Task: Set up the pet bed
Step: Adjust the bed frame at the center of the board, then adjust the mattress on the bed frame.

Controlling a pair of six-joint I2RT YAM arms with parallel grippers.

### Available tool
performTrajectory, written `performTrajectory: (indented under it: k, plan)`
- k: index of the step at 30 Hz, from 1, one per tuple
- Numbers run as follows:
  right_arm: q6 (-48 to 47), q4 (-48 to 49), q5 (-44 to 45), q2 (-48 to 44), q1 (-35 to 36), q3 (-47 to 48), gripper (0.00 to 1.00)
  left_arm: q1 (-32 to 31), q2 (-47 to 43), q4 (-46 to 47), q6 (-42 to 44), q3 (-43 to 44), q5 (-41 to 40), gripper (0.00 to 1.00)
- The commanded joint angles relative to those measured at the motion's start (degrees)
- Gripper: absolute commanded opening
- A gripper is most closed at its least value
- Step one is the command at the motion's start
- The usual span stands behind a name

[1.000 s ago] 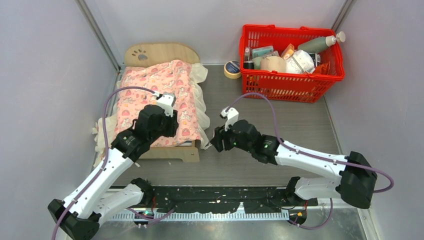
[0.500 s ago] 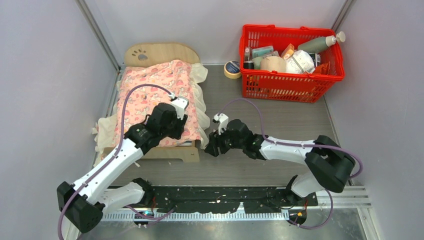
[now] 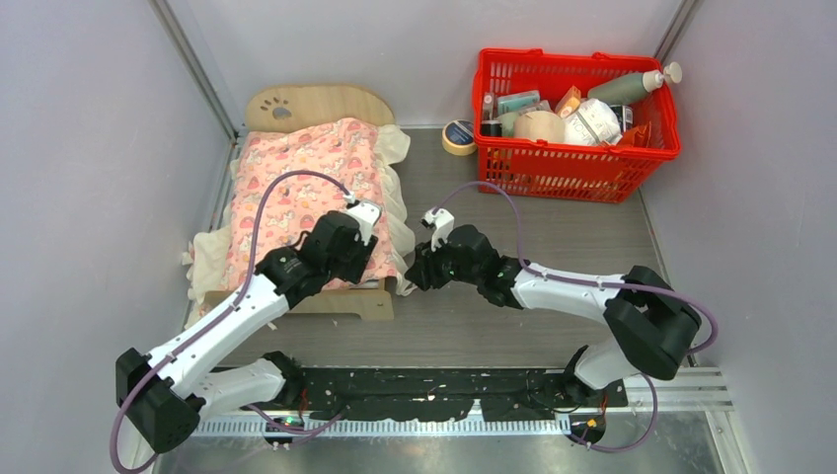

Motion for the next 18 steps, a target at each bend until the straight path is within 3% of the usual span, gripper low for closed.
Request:
performTrajectory:
  k: [1,4,15,18]
  plan:
    - [0.0,0.8,-2.0,-4.9,-0.1,0.5,0.46,-3.1,-0.8,-0.7,-1.3,5.5,-0.8,0.46]
    - [1.4,1.1,-3.4,-6.5,-0.1,-0.7,0.46,-5.1,2.1,-4.2,-3.3,8.3,-2.2,0.46]
    - [3.7,5.7,-6.4,-4.4,-0.1,-1.7,0.45,-8.6,8.1,-0.6,-7.3,5.1,-3.5,0.49]
    - [4.2,6.7,-7.6,-1.2,-0.1,-0.2,0.45,-8.6,9.0,1.1,-7.6,3.5,-3.1,0.43]
